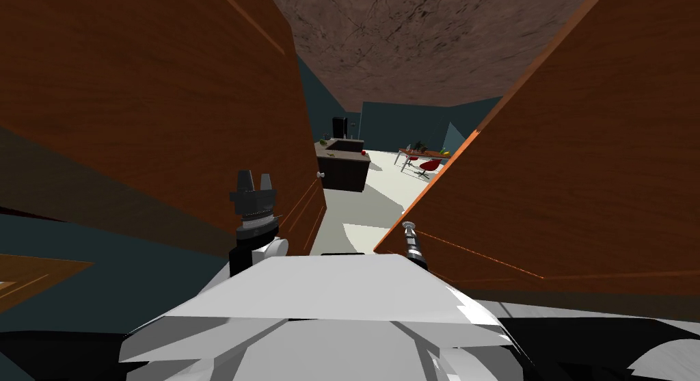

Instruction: Push the door open

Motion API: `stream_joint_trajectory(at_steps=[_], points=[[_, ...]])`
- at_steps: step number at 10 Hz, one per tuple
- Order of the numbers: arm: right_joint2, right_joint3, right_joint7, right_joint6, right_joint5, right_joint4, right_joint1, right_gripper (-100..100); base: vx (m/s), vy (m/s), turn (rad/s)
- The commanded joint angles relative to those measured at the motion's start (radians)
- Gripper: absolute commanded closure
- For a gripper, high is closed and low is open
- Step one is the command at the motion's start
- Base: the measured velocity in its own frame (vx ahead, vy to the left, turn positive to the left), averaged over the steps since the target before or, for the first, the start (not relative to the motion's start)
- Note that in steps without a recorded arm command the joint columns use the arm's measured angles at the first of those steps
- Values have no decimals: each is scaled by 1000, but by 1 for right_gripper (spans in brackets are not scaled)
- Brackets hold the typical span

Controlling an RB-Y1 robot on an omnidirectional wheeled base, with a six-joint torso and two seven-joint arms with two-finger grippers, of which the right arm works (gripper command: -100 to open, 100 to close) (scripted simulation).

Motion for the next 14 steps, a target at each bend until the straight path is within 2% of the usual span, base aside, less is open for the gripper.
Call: stream_joint_trajectory(at_steps=[1,2,6,7,8,9,11,14], points=[[0,-4,-50,2,-14,-11,2,100,36,-30,-5],[0,-4,-56,2,-14,-11,2,100,31,-25,1],[20,-1,-171,9,-46,-32,3,100,52,-33,-10],[20,-1,-179,9,-46,-32,3,100,32,-29,-3],[27,0,-217,11,-56,-40,4,100,36,-35,-16],[27,0,-220,11,-56,-40,4,100,34,-21,-2],[41,2,-285,15,-79,-55,5,100,44,-31,-15],[48,3,-345,17,-90,-63,6,100,46,-29,-8]])
